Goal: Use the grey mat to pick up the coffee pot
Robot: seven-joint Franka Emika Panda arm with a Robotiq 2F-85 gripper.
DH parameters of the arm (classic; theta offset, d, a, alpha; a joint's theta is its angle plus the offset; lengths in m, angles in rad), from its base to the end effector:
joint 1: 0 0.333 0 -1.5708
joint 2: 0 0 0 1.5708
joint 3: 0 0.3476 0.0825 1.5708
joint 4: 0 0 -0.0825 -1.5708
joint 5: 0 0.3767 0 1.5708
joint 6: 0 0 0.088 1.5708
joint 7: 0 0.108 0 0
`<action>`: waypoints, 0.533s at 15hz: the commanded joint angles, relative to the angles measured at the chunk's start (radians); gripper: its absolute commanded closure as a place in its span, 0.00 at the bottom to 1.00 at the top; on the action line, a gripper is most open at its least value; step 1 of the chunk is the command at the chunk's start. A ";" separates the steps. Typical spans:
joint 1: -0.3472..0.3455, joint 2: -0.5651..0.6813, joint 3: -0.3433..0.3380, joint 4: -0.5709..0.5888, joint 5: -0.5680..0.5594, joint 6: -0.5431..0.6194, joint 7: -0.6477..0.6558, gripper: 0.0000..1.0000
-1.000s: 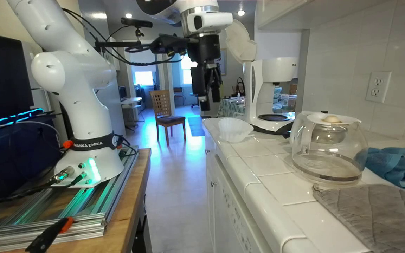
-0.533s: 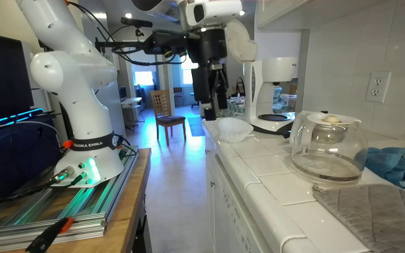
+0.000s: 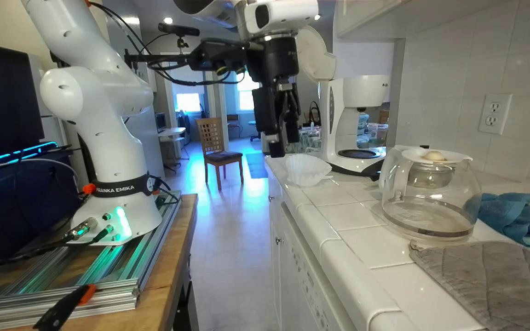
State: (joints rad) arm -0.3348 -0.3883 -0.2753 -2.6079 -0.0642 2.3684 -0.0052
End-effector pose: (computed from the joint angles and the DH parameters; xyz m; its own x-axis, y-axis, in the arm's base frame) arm 0.3258 -0.2307 0.4245 0.8427 -0.5203 0.1382 -0.5185 -0.8535 -0.0517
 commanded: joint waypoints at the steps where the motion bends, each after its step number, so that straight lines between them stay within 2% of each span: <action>1: -0.054 0.075 -0.001 0.049 -0.045 0.139 0.089 0.00; 5: -0.086 0.230 -0.038 0.158 -0.022 0.304 0.115 0.00; 8: -0.070 0.324 -0.067 0.237 0.003 0.330 0.060 0.00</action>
State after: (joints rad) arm -0.4190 -0.1835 -0.3231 -2.4699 -0.0755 2.6731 0.0790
